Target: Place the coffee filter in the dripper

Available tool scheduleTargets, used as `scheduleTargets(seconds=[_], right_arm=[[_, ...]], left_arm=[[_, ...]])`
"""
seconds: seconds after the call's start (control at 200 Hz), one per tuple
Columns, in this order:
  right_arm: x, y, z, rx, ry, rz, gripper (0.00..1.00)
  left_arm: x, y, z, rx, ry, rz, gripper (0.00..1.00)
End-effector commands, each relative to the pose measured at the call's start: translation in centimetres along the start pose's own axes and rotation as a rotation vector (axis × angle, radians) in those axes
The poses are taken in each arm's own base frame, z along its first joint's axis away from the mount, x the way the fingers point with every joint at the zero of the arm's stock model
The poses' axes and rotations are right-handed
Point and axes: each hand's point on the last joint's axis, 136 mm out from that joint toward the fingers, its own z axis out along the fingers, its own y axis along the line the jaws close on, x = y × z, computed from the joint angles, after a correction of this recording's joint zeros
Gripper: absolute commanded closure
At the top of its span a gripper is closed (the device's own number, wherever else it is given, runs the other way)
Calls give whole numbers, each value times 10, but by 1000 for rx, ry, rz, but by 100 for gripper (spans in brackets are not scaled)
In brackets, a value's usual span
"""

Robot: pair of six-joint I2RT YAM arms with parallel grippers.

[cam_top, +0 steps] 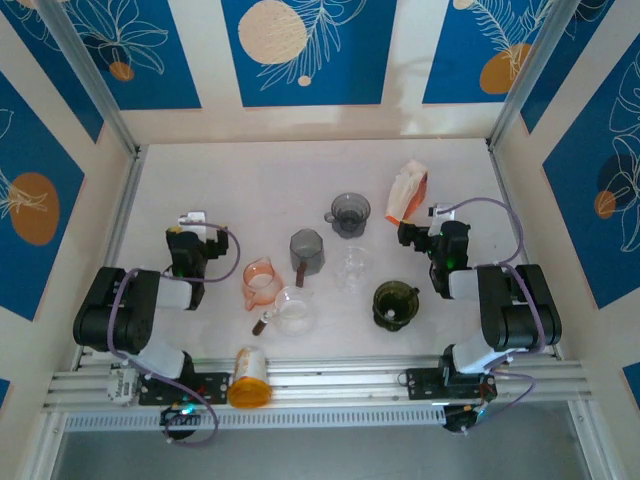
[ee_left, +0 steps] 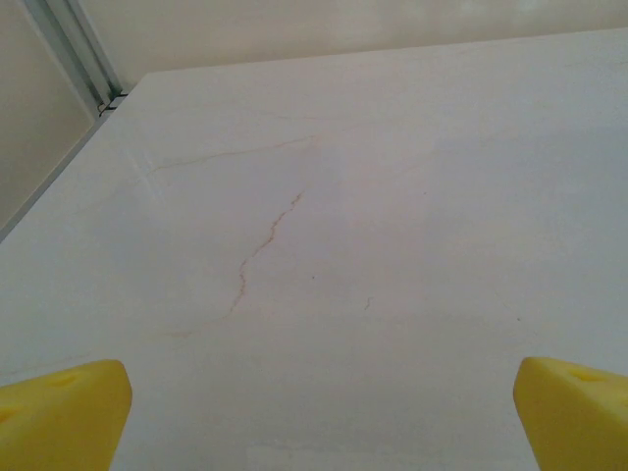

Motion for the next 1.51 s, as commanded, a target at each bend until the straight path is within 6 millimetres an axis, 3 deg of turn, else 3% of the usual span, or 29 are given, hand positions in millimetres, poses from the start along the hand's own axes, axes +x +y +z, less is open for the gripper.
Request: scheduleTargets(seconds=[0.0,1.415,1.505], right_arm=[[-10,1,0,-11,-30,-15,1],[-9,1,0,-18,-29,-9,1],[-21,-12,-5,60,-32,27,1]], left_arm=[[-3,-4,0,19,-17,5,0],[-3,-4,0,19,-18,5,0],[-8,1,-2,-5,-24,-6,0]])
